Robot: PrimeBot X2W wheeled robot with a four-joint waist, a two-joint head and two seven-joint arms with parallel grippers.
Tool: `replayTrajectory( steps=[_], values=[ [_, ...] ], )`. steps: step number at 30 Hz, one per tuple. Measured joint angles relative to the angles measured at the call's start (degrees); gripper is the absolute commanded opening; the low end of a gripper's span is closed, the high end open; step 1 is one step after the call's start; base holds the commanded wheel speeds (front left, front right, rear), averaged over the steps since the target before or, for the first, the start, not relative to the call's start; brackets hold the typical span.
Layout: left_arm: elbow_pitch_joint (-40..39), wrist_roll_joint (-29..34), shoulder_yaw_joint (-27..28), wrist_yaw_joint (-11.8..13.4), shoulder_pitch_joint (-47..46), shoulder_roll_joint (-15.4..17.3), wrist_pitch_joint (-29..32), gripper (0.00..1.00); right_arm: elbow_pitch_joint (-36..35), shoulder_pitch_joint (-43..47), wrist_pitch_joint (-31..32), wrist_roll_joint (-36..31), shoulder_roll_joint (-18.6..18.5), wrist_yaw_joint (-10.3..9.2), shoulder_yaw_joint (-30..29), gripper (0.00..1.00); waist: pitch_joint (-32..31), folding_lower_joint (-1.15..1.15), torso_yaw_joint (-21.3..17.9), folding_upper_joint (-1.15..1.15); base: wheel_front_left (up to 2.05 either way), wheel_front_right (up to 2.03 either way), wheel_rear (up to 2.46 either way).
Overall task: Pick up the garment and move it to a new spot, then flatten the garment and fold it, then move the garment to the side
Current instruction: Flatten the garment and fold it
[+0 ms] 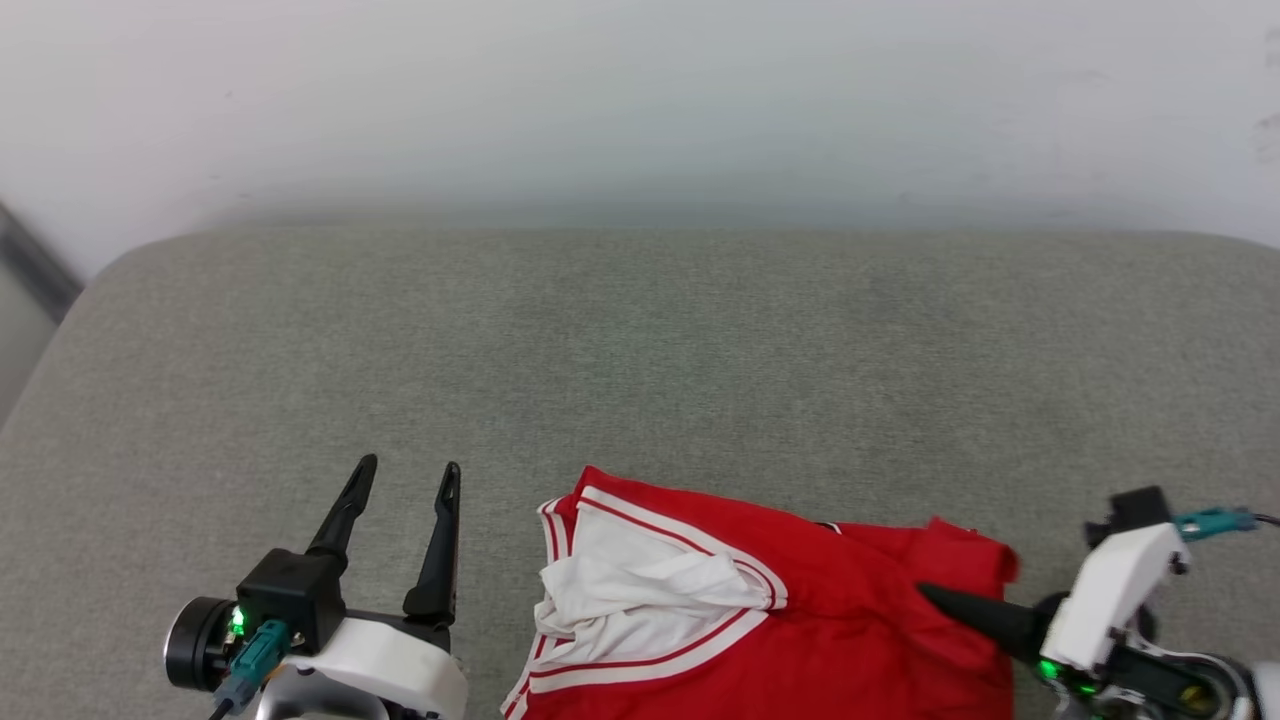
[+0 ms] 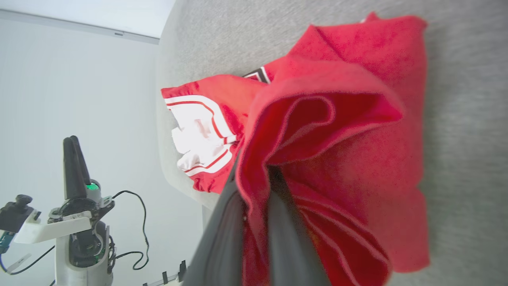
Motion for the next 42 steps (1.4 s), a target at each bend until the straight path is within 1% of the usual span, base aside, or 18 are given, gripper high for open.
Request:
replayTrajectory(
  steps=[3, 6, 10, 13, 14, 15, 16, 20, 23, 27, 30, 33, 35, 38, 42],
  values=[
    [0.3, 0.1, -0.8, -0.6, -0.9, -0.1, 0.4, 1.0, 3.1, -1.1, -3.7, 7.5, 0.0, 0.0, 6.5, 0.0, 0.1, 0.0, 1.1, 0.0, 0.0, 0.0, 0.0],
    [0.9, 0.3, -1.3, -1.0, -1.7, -0.3, 0.5, 1.0, 5.5, -2.5, -7.0, 12.9, 0.0, 0.0, 13.4, 0.0, 0.3, 0.0, 2.4, 0.0, 0.0, 0.0, 0.0],
    [1.6, 0.3, -2.0, -1.5, -2.3, -0.7, 0.5, 1.0, 7.5, -4.8, -12.0, 18.7, 0.0, 0.0, 22.8, 0.0, 0.4, 0.0, 4.3, 0.0, 0.0, 0.0, 0.0],
    [2.0, 0.4, -2.5, -2.0, -3.0, -1.0, 0.4, 1.0, 8.6, -7.3, -16.0, 21.0, 0.1, 0.0, 29.0, 0.0, 0.7, 0.0, 5.6, 0.0, 0.0, 0.0, 0.0],
    [2.2, 0.4, -2.6, -2.0, -3.4, -1.2, 0.4, 1.0, 10.0, -8.8, -18.5, 20.8, 0.1, 0.0, 32.1, 0.08, 0.9, 0.0, 6.3, 0.0, 0.0, 0.0, 0.0],
    [2.4, 0.4, -2.7, -2.1, -3.4, -1.2, 0.3, 1.0, 10.8, -9.4, -19.5, 20.3, 0.1, 0.0, 33.5, 0.5, 1.0, 0.0, 6.7, 0.0, 0.0, 0.0, 0.0],
    [2.5, 0.4, -2.8, -2.1, -3.5, -1.2, 0.3, 1.0, 11.5, -10.1, -20.4, 19.7, 0.1, 0.0, 34.9, 1.0, 1.2, 0.0, 7.0, 0.0, 0.0, 0.0, 0.0],
    [2.9, 0.4, -2.8, -2.1, -3.7, -1.3, -0.1, 1.0, 13.3, -12.7, -23.7, 15.9, 0.1, 0.0, 39.1, 1.0, 1.9, 0.0, 7.6, 0.0, 0.0, 0.0, 0.0],
    [3.1, 0.2, -2.7, -2.0, -3.8, -1.3, -0.2, 1.0, 13.6, -14.5, -24.7, 13.0, 0.0, 0.0, 42.1, 1.0, 2.3, 0.0, 7.5, 0.0, 0.0, 0.0, 0.0],
    [3.2, 0.0, -2.6, -2.0, -3.9, -1.4, -0.6, 1.0, 11.7, -17.1, -26.2, 9.0, -1.0, 0.0, 46.7, 1.0, 2.9, 0.0, 6.9, 0.0, 0.0, 0.0, 0.0],
    [3.3, 0.0, -2.6, -2.0, -4.1, -1.4, -0.6, 1.0, 8.4, -18.9, -29.3, 4.5, -3.1, 0.01, 51.1, 1.0, 3.1, 0.0, 6.4, 0.0, 0.0, 0.0, 0.0],
    [3.5, -0.1, -2.5, -1.9, -4.2, -1.4, -0.7, 1.0, 5.4, -20.4, -34.8, -1.3, -6.4, 0.01, 54.5, 1.0, 3.1, 0.0, 5.9, 0.0, 0.0, 0.0, 0.0],
    [3.7, -0.1, -2.3, -1.7, -4.3, -1.3, -0.7, 1.0, 5.4, -20.5, -40.5, -7.3, -9.2, 0.02, 53.9, 1.0, 2.9, 0.0, 5.6, 0.0, 0.0, 0.0, 0.0],
    [4.0, -0.3, -2.2, -1.4, -4.2, -1.4, -1.0, 1.0, 7.0, -19.2, -47.3, -15.2, -12.1, 0.01, 49.1, 1.0, 2.2, 0.0, 4.9, 0.0, 0.0, 0.0, 0.0],
    [4.2, -0.6, -1.7, -0.5, -3.3, -1.3, -1.2, 1.0, 7.8, -13.5, -53.5, -23.0, -12.8, 0.01, 39.3, 1.0, 1.4, 0.0, 3.7, 0.0, 0.0, 0.0, 0.0]
  ],
)
